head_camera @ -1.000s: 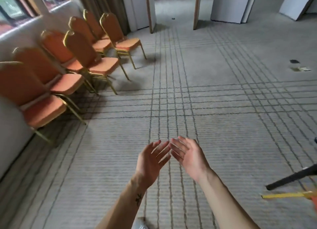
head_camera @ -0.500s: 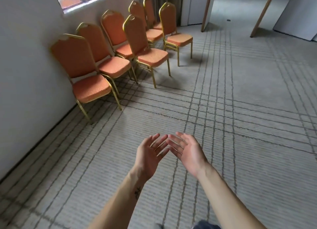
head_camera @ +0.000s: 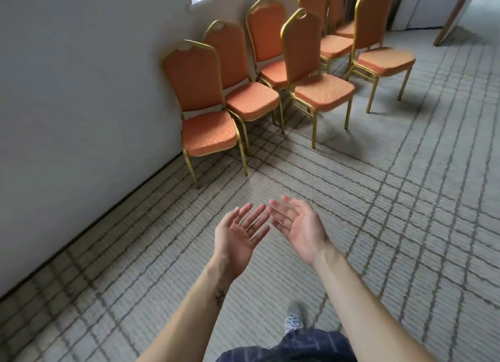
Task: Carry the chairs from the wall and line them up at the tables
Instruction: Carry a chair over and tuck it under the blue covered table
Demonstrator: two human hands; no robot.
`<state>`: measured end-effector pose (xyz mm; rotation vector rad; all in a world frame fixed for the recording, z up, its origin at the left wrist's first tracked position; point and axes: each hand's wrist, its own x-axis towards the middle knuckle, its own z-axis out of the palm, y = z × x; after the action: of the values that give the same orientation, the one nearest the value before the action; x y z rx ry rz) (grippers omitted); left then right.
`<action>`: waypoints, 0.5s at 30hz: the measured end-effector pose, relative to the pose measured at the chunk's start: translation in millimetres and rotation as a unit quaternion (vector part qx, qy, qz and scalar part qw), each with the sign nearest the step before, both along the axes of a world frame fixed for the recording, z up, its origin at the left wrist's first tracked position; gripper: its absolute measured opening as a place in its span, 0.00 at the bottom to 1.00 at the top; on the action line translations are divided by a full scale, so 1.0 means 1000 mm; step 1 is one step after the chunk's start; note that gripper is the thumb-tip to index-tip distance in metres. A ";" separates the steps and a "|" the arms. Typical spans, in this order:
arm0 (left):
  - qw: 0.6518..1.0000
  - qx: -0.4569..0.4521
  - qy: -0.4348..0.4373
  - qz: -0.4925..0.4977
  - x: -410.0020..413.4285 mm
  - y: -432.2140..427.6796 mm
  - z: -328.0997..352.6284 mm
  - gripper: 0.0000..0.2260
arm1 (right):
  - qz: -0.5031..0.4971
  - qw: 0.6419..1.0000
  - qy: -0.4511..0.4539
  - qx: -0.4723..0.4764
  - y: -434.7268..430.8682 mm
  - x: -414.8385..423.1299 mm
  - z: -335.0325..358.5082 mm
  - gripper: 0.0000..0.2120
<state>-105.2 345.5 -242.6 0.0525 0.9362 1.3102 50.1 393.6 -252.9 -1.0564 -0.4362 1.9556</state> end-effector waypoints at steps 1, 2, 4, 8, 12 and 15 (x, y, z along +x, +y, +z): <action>1.000 0.003 0.000 0.004 -0.004 0.012 0.003 0.20 | 0.010 1.000 0.001 0.005 0.014 -0.004 0.004 0.20; 1.000 0.010 0.000 0.012 -0.008 0.029 0.008 0.20 | 0.024 1.000 -0.001 0.013 0.033 -0.009 0.009 0.20; 0.999 0.019 0.003 0.036 -0.015 0.061 0.014 0.20 | 0.049 0.999 -0.005 0.022 0.071 -0.019 0.019 0.19; 0.997 0.014 0.010 0.075 -0.041 0.121 0.017 0.19 | 0.083 0.996 -0.008 0.031 0.142 -0.047 0.023 0.19; 0.995 -0.003 0.022 0.096 -0.074 0.180 0.008 0.20 | 0.092 0.996 -0.015 0.013 0.206 -0.080 0.010 0.20; 0.994 -0.004 0.024 0.110 -0.115 0.241 -0.004 0.19 | 0.099 0.995 -0.026 0.006 0.266 -0.117 0.001 0.20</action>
<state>-220.1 586.4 -247.0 -0.0270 1.0093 1.5145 -67.2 659.5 -252.0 -1.0937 -0.5989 2.0991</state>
